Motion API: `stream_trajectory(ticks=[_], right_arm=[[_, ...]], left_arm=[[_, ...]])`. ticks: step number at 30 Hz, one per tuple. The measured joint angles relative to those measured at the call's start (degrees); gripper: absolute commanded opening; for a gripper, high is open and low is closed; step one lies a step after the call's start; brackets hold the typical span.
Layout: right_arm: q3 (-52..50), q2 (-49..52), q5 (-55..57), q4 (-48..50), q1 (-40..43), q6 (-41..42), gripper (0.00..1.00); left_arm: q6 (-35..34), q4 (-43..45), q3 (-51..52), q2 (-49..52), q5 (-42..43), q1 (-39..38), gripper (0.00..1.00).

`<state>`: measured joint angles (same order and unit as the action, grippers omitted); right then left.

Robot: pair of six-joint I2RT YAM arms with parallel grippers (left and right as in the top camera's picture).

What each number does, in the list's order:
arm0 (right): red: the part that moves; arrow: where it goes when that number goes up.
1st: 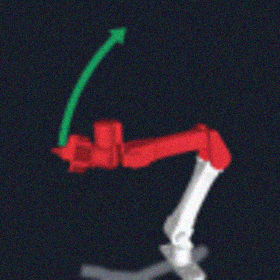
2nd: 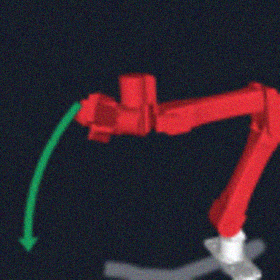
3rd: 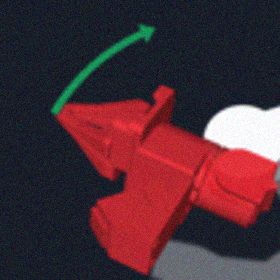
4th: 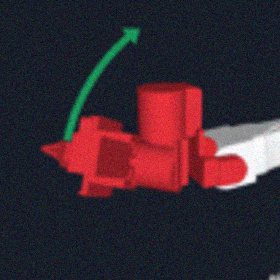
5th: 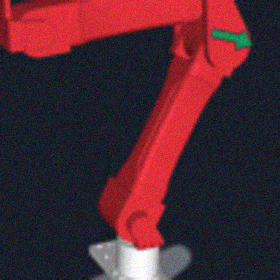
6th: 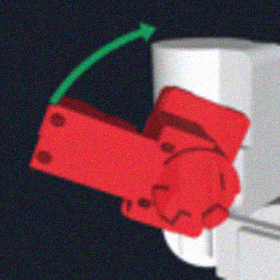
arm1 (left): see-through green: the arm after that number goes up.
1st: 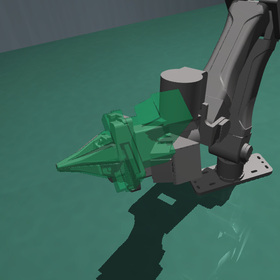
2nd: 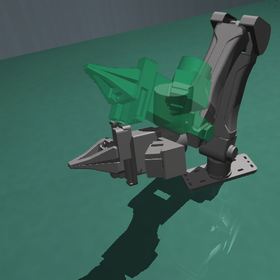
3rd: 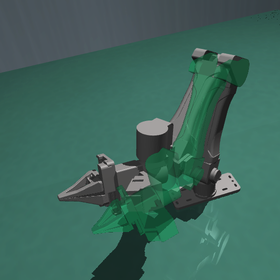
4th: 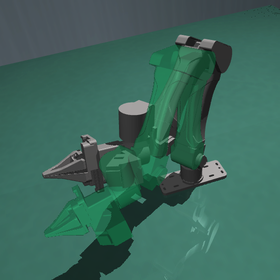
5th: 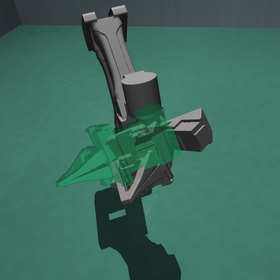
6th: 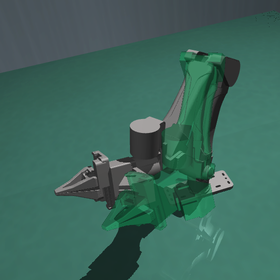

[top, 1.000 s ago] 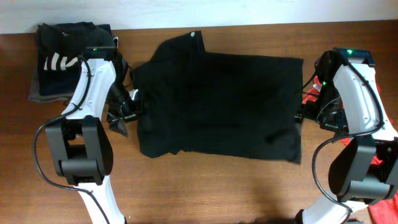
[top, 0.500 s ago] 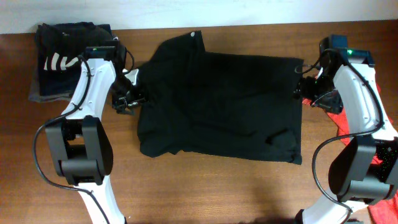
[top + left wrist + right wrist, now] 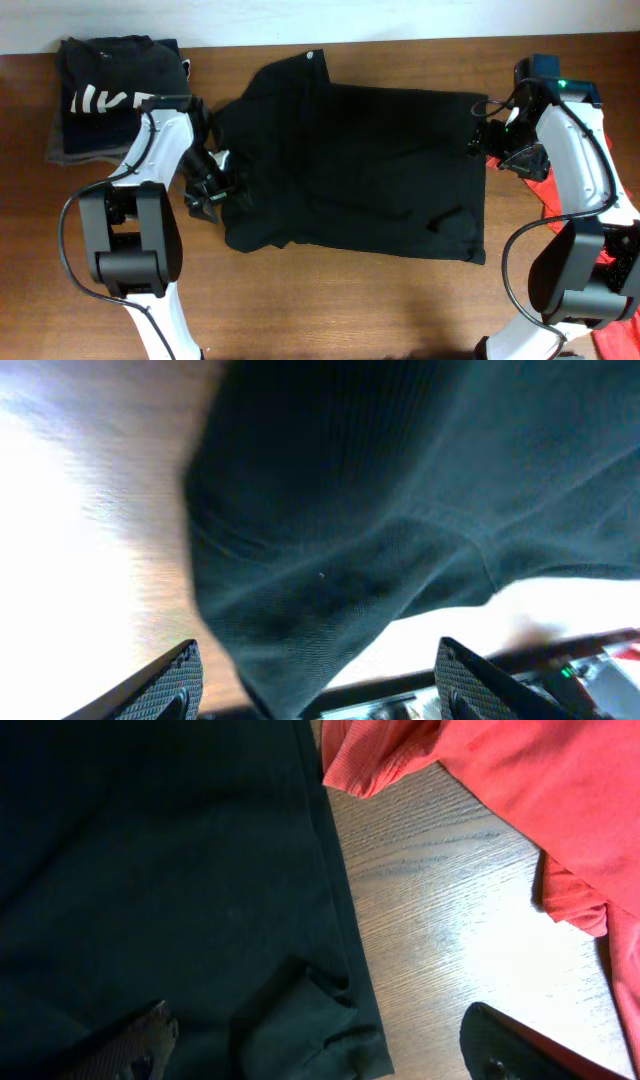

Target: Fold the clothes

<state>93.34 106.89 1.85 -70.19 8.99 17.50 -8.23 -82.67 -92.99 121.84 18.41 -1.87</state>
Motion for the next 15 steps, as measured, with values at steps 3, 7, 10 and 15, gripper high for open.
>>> stream_trajectory(ticks=[3,7,10,15], right_arm=[[-0.02,0.00,0.00,0.00,0.00,-0.02,0.96],[-0.02,0.00,0.00,0.00,0.00,-0.15,0.96],[-0.02,0.00,0.00,0.00,0.00,-0.17,0.96],[-0.02,0.00,0.00,0.02,0.00,-0.20,0.96]], left_arm=[[0.00,1.31,3.37,0.00,1.62,-0.48,0.73],[0.04,3.72,7.63,0.00,2.64,-2.21,0.56],[-0.31,4.20,8.41,0.00,3.08,-3.10,0.05],[-0.22,2.27,8.28,0.00,3.34,-3.43,0.01]])
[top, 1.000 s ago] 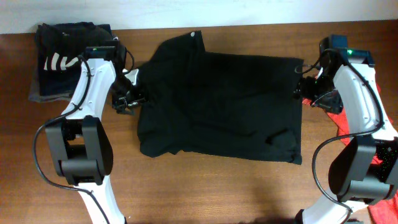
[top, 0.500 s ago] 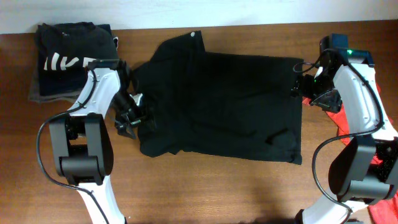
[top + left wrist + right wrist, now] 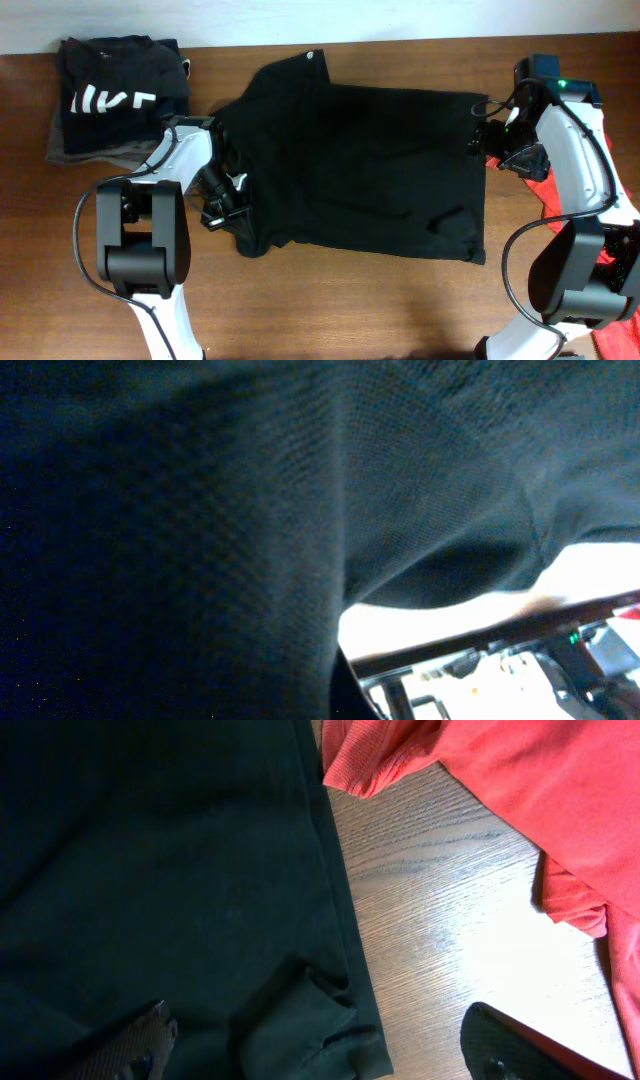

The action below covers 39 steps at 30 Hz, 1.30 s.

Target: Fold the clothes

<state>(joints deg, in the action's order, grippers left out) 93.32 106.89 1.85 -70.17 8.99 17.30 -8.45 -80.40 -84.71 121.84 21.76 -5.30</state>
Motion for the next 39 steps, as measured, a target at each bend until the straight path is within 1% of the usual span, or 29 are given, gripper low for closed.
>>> stream_trajectory(ticks=[4,8,11,13,15,20,22,23,24,26,27,28,29,34,37,39], right_arm=[[0.00,0.00,0.00,0.20,0.00,0.02,0.96],[0.00,0.00,0.02,0.22,0.00,0.00,0.96],[0.00,0.00,0.02,0.24,0.02,0.02,0.96],[0.00,0.00,0.02,0.22,0.02,0.00,0.96],[0.00,0.00,0.02,0.22,0.02,0.00,0.97],[0.00,0.00,0.00,0.22,0.02,0.02,0.96],[0.00,0.00,0.00,0.22,0.02,0.00,0.96],[0.00,0.00,0.00,0.20,0.02,0.02,0.97],[-0.02,0.00,0.00,0.20,0.02,0.02,0.97],[0.00,0.00,0.00,0.00,0.02,0.02,0.96],[-0.02,0.00,0.00,-0.15,0.02,0.00,0.96],[-0.02,0.00,0.00,-0.31,0.02,0.02,0.96],[-0.02,0.00,-0.02,-0.31,0.02,0.02,0.96],[-0.02,0.00,-1.36,-0.50,0.02,0.04,0.96],[-0.02,0.00,-2.80,-2.12,0.02,0.02,0.96],[-0.02,0.00,-3.48,-4.83,0.02,0.26,0.96]], left_arm=[[0.00,-4.74,-2.75,0.00,0.11,0.02,0.01],[-0.07,-8.35,-10.03,0.00,-0.31,0.00,0.01],[-1.07,-9.99,-17.27,-0.02,-3.82,0.00,0.01],[-1.49,-8.79,-20.00,-0.02,-5.35,0.02,0.01],[-1.75,-5.64,-21.03,-0.04,-6.01,0.02,0.01],[-2.01,6.05,-21.20,-0.04,-7.30,0.00,0.01],[-2.14,9.84,-21.24,-0.04,-7.45,0.00,0.13],[-2.16,11.23,-21.24,-0.04,-7.50,0.00,0.22],[-2.45,12.83,-21.24,-0.04,-7.54,0.00,0.28],[-2.58,16.28,-21.27,-0.04,-7.63,0.00,0.36],[-2.43,17.53,-21.29,-0.04,-7.76,0.00,0.48],[-2.36,18.95,-21.27,-0.04,-7.80,0.00,0.63],[-2.64,20.79,-21.27,-0.04,-7.82,0.00,0.72],[-1.97,27.17,-21.29,-0.04,-7.91,0.00,0.73],[-1.42,27.41,-21.29,-0.04,-7.91,0.02,0.74],[-1.18,26.53,-21.29,-0.04,-7.91,0.04,0.75]])
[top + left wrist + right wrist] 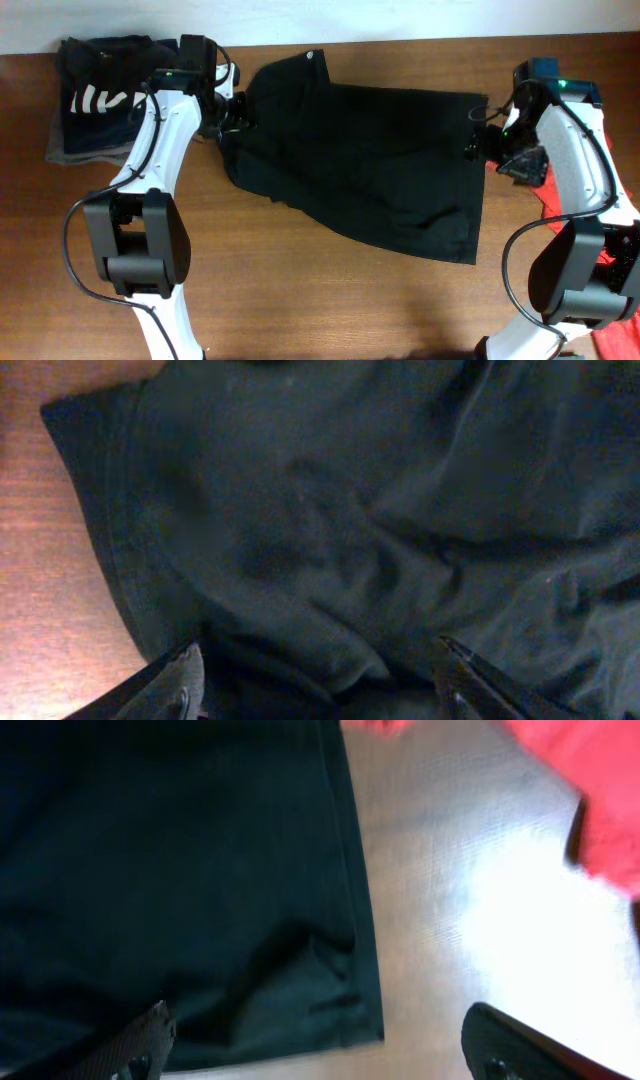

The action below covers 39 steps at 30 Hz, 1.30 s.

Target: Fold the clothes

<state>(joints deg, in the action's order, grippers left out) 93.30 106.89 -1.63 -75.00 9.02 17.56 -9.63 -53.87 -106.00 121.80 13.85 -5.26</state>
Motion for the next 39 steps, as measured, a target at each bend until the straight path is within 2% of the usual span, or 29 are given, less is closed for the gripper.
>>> stream_trajectory(ticks=[3,9,13,20,27,33,39], right_arm=[[0.00,0.00,-0.39,-4.90,0.00,1.03,0.96],[0.00,-0.07,-0.39,-12.63,0.00,4.70,0.97],[-0.31,-0.74,-0.37,-13.51,0.00,6.21,0.99],[-8.90,-2.27,-0.28,-7.82,0.02,6.47,0.98],[-17.29,-2.25,-0.15,-0.96,0.02,6.29,0.99],[-18.62,-2.27,-0.63,3.06,0.02,5.77,0.99],[-26.80,-2.27,-5.33,12.04,0.02,1.79,0.98]], left_arm=[[0.13,-3.98,0.00,0.00,0.02,0.26,0.76],[-1.62,-21.97,-0.09,0.00,-0.04,3.17,0.73],[-2.23,-25.51,-0.09,0.00,-0.17,4.22,0.73],[-3.50,-24.52,0.98,0.00,-0.13,2.99,0.73],[-3.69,-14.43,10.47,0.00,1.77,2.21,0.73],[-3.69,-10.88,13.62,0.00,3.19,2.21,0.73],[-3.69,-9.42,13.70,0.00,3.61,2.21,0.73]])
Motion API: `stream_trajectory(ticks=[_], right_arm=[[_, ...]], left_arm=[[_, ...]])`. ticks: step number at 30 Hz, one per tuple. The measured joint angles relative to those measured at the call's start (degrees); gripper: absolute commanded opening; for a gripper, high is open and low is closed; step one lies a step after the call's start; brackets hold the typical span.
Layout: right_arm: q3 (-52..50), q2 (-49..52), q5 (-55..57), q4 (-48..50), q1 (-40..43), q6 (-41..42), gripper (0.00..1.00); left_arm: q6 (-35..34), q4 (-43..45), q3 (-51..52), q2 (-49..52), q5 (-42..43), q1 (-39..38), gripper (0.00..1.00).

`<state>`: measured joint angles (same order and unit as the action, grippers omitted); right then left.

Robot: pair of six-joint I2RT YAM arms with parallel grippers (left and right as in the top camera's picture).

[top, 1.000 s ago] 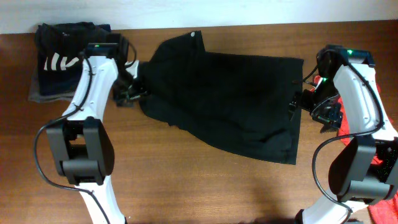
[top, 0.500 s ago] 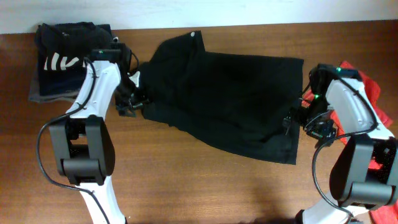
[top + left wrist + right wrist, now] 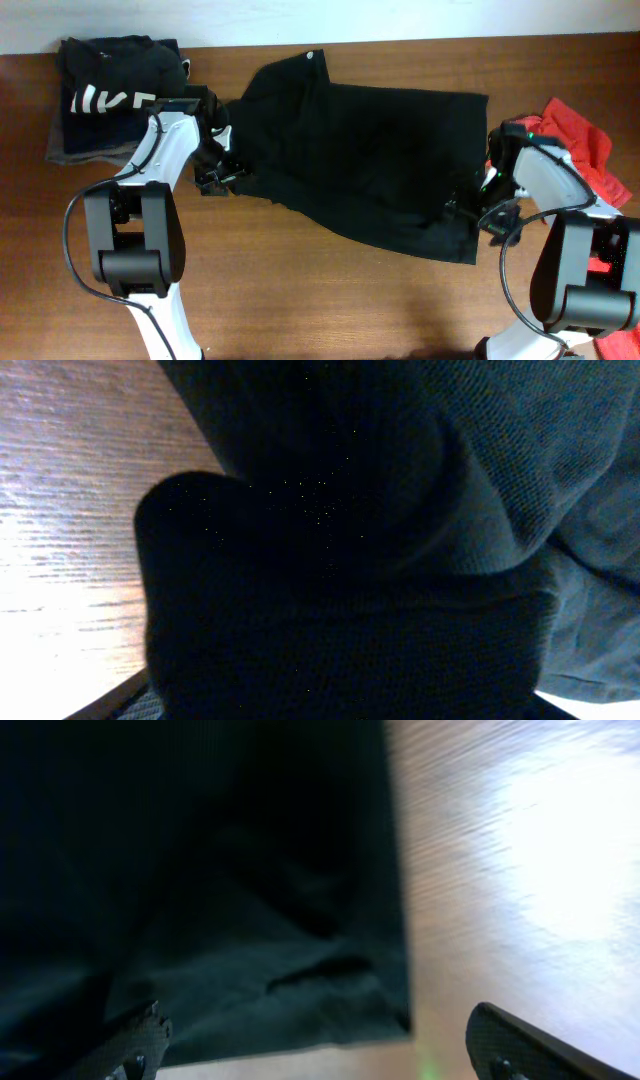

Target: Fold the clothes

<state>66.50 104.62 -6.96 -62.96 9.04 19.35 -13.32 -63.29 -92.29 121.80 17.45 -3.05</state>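
Note:
A black shirt (image 3: pixel 360 150) lies spread across the table, its lower edge slanting down to the right. My left gripper (image 3: pixel 213 180) sits at the shirt's left edge. In the left wrist view a thick fold of the black shirt (image 3: pixel 340 560) fills the space between the fingers and hides their tips; only the base of one finger (image 3: pixel 125 702) shows, set wide. My right gripper (image 3: pixel 320 1040) is open just above the shirt's lower right corner (image 3: pixel 370 1000), nothing between its fingers. In the overhead view the right gripper (image 3: pixel 470 212) hovers at that corner.
A stack of folded dark clothes (image 3: pixel 105 85) lies at the far left of the table. A red garment (image 3: pixel 575 135) lies at the right edge, behind the right arm. Bare wooden table (image 3: pixel 300 300) runs along the front.
My left gripper has gone from the shirt's top left, near the collar, down to its left edge. My right gripper has gone from the shirt's upper right corner to its lower right corner.
My left gripper stood open at the shirt's lower left sleeve, then pressed into that fabric. Later the lower left part lay turned inward, giving a slanted lower edge, with the gripper open at the top left. The right gripper stayed at the upper right corner until now.

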Motion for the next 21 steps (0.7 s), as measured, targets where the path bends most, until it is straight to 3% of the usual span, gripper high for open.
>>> stream_trajectory(ticks=[8,21], right_arm=[[-3.74,0.00,-5.22,6.27,0.00,-5.70,0.96],[-3.74,0.00,-6.99,7.85,-0.02,-12.31,0.96]], left_arm=[[0.00,1.22,0.00,0.00,0.13,0.00,0.73],[0.00,1.88,0.00,0.00,0.15,0.00,0.73]])
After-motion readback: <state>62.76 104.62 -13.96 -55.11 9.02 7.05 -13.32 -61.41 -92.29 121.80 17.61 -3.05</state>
